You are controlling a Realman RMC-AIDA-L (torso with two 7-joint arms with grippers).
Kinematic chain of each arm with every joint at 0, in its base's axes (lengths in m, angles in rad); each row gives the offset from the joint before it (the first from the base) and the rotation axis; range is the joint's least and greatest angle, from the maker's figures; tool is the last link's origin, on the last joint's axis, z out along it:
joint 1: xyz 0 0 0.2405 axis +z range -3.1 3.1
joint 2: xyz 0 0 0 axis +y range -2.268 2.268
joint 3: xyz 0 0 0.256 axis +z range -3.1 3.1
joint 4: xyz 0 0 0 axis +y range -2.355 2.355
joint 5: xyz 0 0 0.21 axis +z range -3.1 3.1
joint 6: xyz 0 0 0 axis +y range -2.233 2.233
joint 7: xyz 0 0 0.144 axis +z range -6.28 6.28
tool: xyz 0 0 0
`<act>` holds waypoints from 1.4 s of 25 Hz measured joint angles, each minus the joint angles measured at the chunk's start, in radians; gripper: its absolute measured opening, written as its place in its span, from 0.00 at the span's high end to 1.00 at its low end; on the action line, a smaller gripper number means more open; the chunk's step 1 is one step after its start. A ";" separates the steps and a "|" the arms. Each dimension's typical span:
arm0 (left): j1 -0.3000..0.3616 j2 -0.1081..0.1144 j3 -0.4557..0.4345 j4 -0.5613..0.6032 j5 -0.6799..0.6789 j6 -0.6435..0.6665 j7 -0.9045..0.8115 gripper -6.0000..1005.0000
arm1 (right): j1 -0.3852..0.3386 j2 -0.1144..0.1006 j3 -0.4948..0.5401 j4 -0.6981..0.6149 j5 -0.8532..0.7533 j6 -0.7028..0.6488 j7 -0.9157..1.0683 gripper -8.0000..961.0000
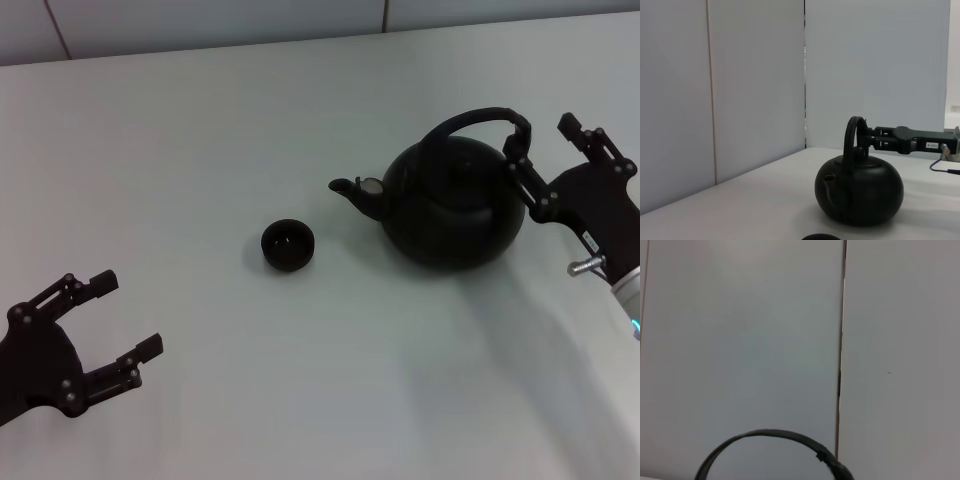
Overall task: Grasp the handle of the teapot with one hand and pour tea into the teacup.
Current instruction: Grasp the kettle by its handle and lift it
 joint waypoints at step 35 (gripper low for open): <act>0.005 -0.003 0.000 -0.006 -0.028 0.016 0.000 0.15 | 0.015 0.002 0.005 -0.001 -0.002 0.016 0.055 0.91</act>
